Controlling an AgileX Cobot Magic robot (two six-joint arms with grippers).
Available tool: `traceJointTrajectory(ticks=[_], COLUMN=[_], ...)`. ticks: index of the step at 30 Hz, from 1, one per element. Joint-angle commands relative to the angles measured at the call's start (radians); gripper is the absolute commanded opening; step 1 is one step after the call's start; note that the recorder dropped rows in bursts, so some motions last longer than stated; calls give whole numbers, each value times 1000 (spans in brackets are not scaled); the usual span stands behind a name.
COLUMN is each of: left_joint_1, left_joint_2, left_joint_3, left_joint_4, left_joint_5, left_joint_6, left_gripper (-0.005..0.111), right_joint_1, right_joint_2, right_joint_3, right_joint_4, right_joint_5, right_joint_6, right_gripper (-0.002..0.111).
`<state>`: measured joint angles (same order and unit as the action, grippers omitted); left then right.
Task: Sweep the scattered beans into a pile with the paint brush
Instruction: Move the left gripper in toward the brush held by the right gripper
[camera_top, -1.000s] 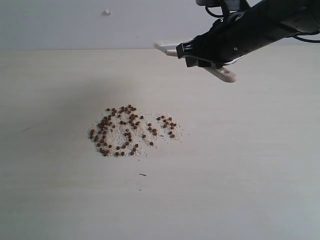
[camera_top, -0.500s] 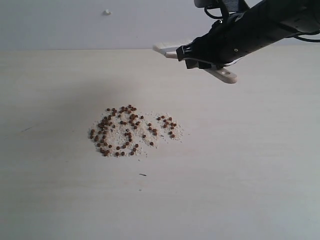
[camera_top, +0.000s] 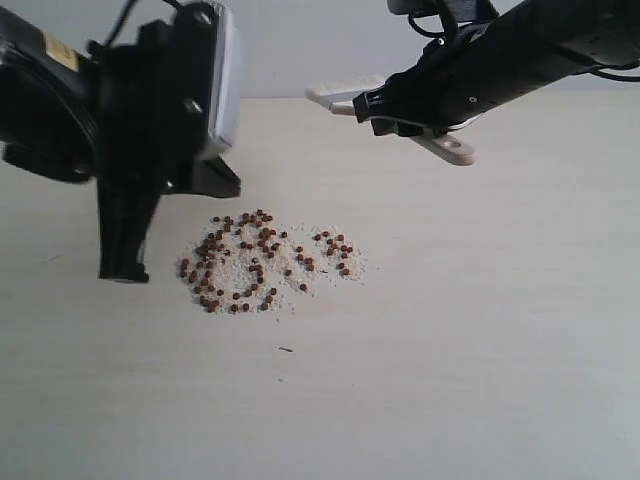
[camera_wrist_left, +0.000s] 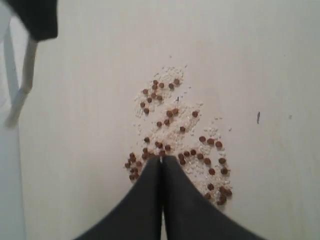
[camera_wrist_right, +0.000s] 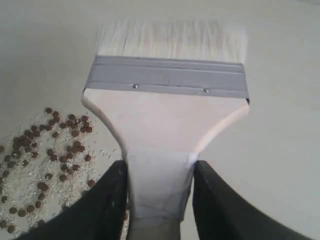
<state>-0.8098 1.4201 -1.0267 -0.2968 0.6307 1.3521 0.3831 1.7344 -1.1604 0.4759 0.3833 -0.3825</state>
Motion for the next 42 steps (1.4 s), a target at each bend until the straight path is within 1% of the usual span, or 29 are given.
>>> traceJointTrajectory(ticks=[1,3,5,6,9,13,16,19,22,26,29,31,35,40,42], left_joint_1=[-100,-114,-116,-116,-118,-144,-162,-168,-168,-168,-163,-154,-138,-104,-90], left_joint_2=[38,48,54,56,64,77,86,92,93,93,93,93,93,93,93], left_joint_3=[4,4,4,4,20,89,142,171,183,196,196,196,196,196,196], left_joint_4=[109,120,130,148,221,392,477,476,474,447,438,438,438,438,443], left_joint_5=[-123,-168,-194,-197,-204,-263,-372,-492,-568,-692,-720,-745,-755,-806,-817], left_joint_6=[1,-2,-2,-2,-2,1,1,1,1,-38,-59,-91,-160,-163,-159], left_gripper=[0,1,6,11,18,19,19,19,20,29,33,34,34,34,37], right_joint_1=[0,0,0,0,0,0,0,0,0,0,-6,-13,-18,-18,-18], right_joint_2=[-9,-9,-9,-9,-9,-9,-9,-9,-9,-8,-5,-1,5,5,5], right_joint_3=[4,4,4,4,4,4,4,4,4,4,4,4,4,4,4], right_joint_4=[-7,-7,-7,-7,-7,-7,-7,-7,-5,-4,-10,-14,-14,-14,-14], right_joint_5=[-16,-8,-4,1,5,4,2,2,2,7,29,41,34,67,79], right_joint_6=[-15,-15,-23,-27,-33,-35,-38,-38,-37,-34,-34,-34,-33,-45,-54], right_gripper=[0,0,0,0,0,0,0,0,0,0,0,0,0,0,0])
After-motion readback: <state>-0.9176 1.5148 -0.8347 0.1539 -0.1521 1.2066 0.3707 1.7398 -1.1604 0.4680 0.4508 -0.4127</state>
